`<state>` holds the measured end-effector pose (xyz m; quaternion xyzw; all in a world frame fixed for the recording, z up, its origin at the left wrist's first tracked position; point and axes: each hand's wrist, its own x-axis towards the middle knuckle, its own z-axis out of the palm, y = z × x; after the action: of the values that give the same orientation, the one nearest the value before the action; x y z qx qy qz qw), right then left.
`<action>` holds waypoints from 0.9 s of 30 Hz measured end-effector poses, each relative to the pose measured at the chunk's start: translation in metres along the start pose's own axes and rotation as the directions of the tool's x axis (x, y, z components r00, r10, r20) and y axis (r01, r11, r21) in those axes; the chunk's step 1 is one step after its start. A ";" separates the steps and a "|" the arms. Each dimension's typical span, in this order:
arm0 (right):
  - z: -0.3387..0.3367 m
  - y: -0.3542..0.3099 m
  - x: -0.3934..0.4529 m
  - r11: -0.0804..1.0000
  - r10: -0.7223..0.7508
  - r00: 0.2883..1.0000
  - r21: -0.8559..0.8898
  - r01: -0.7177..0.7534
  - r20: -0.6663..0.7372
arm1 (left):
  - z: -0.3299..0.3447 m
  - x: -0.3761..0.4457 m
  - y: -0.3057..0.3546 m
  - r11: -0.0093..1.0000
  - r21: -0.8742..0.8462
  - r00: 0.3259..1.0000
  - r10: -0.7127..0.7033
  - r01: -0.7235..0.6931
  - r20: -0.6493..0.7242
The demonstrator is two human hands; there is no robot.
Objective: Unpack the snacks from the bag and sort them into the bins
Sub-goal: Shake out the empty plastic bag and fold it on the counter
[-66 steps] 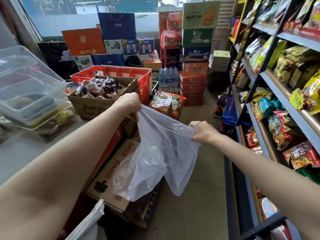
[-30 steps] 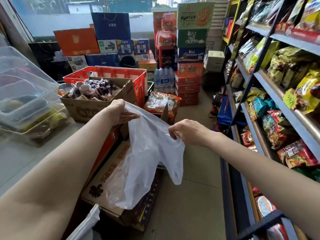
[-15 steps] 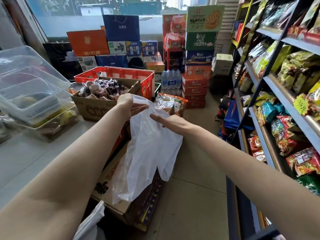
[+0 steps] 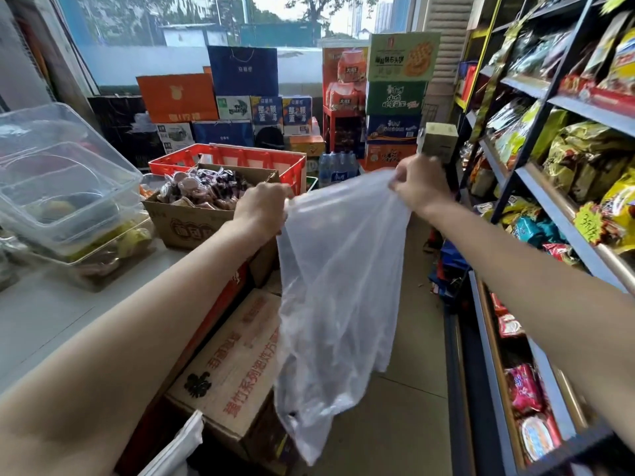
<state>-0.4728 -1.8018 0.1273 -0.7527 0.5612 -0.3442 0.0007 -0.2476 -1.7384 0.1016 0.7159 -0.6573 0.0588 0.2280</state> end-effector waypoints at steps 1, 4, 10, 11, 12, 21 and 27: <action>-0.007 -0.001 0.008 0.998 -0.050 0.992 0.019 0.053 -0.115 | -0.010 0.005 0.002 0.994 -0.113 0.999 0.013 -0.017 -0.031; -0.015 0.002 0.012 0.971 -0.192 0.930 -0.074 0.226 0.314 | -0.028 0.012 -0.011 0.958 -0.255 0.990 -0.109 0.127 0.084; 0.003 0.015 -0.006 0.994 -0.106 0.941 0.035 0.100 0.321 | -0.020 -0.005 -0.023 0.662 -0.495 0.778 -0.222 0.563 0.588; 0.004 0.015 -0.005 0.995 -0.096 0.940 0.066 0.078 0.327 | -0.023 -0.003 -0.026 0.581 -0.571 0.795 -0.250 0.580 0.553; 0.005 0.015 -0.004 0.994 -0.094 0.932 0.080 0.070 0.351 | -0.026 0.000 -0.027 0.498 -0.644 0.809 -0.265 0.580 0.524; 0.024 -0.015 -0.003 0.937 -0.052 0.984 0.349 -0.010 0.168 | -0.038 0.007 -0.019 0.998 0.054 0.985 -0.044 0.036 0.168; 0.035 -0.053 -0.023 0.780 -0.199 0.903 0.619 -0.089 0.381 | -0.026 0.006 0.018 0.972 -0.059 0.944 0.234 -0.226 0.235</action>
<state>-0.4131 -1.7764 0.1091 -0.7824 0.3789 -0.3371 0.3613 -0.2589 -1.7343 0.1315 0.6326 -0.7598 -0.0122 0.1495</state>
